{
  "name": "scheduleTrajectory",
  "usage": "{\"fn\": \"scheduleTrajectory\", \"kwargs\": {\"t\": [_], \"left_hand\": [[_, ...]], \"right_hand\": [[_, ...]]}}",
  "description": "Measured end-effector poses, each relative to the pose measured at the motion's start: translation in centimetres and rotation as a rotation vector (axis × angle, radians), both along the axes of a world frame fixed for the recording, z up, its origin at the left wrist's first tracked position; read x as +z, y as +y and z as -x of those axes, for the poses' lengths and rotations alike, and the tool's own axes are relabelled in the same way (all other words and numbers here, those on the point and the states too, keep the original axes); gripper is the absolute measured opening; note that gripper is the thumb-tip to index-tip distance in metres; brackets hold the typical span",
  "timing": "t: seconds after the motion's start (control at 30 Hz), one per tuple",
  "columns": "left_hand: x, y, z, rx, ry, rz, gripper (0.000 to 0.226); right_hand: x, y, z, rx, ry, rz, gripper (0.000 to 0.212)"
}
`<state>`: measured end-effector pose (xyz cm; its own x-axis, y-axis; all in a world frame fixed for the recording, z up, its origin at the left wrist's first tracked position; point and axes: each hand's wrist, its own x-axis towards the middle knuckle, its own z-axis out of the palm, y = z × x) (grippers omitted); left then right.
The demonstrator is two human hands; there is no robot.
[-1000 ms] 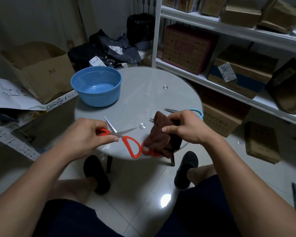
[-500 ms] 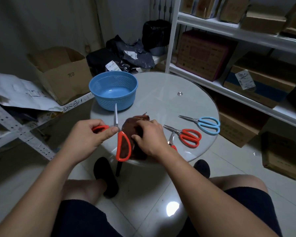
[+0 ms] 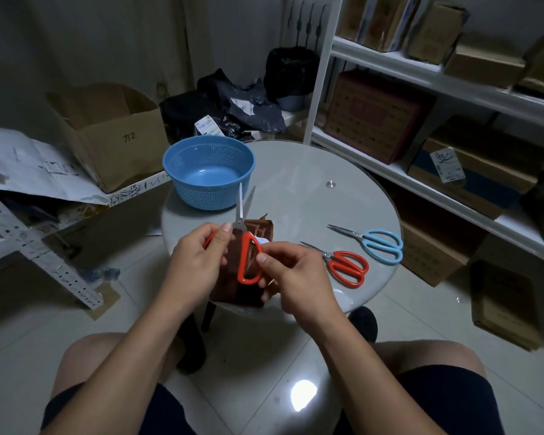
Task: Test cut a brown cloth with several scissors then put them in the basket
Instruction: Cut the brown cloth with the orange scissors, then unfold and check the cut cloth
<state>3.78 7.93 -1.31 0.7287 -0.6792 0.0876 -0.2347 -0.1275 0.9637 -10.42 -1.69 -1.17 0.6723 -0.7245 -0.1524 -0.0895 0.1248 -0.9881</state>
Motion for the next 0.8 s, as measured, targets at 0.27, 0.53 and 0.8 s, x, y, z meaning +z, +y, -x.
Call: {"fn": "scheduleTrajectory", "kwargs": {"t": [0.27,0.53,0.8], "left_hand": [[0.2,-1.3,1.4,0.035,0.179,0.071,0.027],[3.7,-3.9,-6.3,0.006,0.11,-0.096,0.02],[5.9,-10.9,-15.0,0.171,-0.057,-0.4,0.011]], "right_hand": [[-0.1,-0.5,-1.6,-0.028,-0.065,-0.092,0.012],[2.3,-5.4,-7.1,-0.079,-0.089,-0.109,0.017],[1.6,-7.6,-8.7,-0.066,-0.014,-0.239,0.02]]}}
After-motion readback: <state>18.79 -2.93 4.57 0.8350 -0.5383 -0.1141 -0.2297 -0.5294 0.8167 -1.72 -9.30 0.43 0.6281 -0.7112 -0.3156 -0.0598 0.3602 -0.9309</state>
